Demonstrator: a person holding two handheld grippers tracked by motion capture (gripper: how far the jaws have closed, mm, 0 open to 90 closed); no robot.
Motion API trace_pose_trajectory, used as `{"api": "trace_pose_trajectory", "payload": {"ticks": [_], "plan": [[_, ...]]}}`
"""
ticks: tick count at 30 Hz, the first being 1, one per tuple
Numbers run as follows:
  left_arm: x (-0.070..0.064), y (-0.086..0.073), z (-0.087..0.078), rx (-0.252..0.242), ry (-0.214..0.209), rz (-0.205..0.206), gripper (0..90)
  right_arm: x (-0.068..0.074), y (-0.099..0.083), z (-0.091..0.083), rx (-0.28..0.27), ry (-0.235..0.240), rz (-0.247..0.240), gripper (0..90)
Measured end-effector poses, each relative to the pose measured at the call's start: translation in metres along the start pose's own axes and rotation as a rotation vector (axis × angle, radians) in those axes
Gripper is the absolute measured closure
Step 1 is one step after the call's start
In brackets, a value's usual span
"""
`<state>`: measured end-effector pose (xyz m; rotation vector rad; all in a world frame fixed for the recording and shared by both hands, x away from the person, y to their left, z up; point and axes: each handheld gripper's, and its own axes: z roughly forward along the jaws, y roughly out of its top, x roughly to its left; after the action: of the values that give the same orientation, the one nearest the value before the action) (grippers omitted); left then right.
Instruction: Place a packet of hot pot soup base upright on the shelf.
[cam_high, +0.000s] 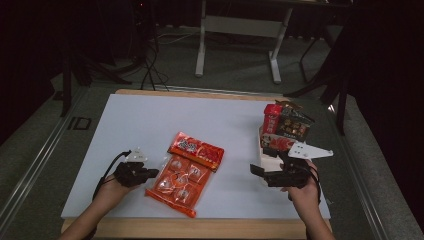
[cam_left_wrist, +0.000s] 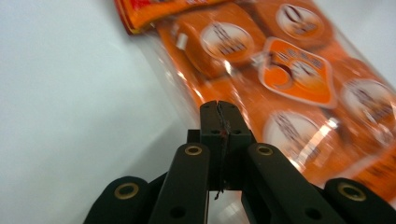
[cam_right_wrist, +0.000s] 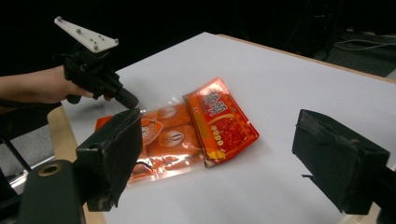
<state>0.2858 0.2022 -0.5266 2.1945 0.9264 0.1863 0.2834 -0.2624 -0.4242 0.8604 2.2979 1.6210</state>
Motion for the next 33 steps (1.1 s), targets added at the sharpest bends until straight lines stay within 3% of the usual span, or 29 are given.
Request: {"api": "trace_pose_trajectory", "payload": {"ticks": [7, 9, 10, 15, 21, 27, 33], "plan": [[-0.007, -0.007, -0.001, 0.038, -0.031, -0.014, 89.7, 0.002, 0.001, 0.002, 0.004, 0.009, -0.012, 15.9], [-0.01, -0.009, 0.003, 0.074, -0.032, 0.01, 89.7, 0.002, 0.001, 0.002, 0.004, 0.008, -0.01, 15.9], [-0.012, -0.01, 0.004, 0.07, -0.022, 0.016, 89.7, 0.002, 0.001, 0.001, 0.003, 0.007, -0.01, 15.9], [-0.014, -0.013, 0.004, 0.054, -0.038, -0.032, 89.8, 0.001, 0.0, 0.001, 0.003, 0.007, -0.006, 15.9], [-0.023, -0.01, 0.008, 0.061, -0.056, -0.023, 89.9, 0.001, -0.001, 0.003, 0.007, 0.009, -0.007, 15.9], [-0.034, -0.004, 0.017, 0.058, -0.123, -0.018, 89.9, 0.002, 0.0, 0.002, 0.004, 0.009, -0.005, 15.9], [-0.044, 0.004, 0.027, 0.051, -0.162, 0.005, 89.8, 0.002, -0.001, 0.0, 0.002, 0.008, -0.005, 16.0]]}}
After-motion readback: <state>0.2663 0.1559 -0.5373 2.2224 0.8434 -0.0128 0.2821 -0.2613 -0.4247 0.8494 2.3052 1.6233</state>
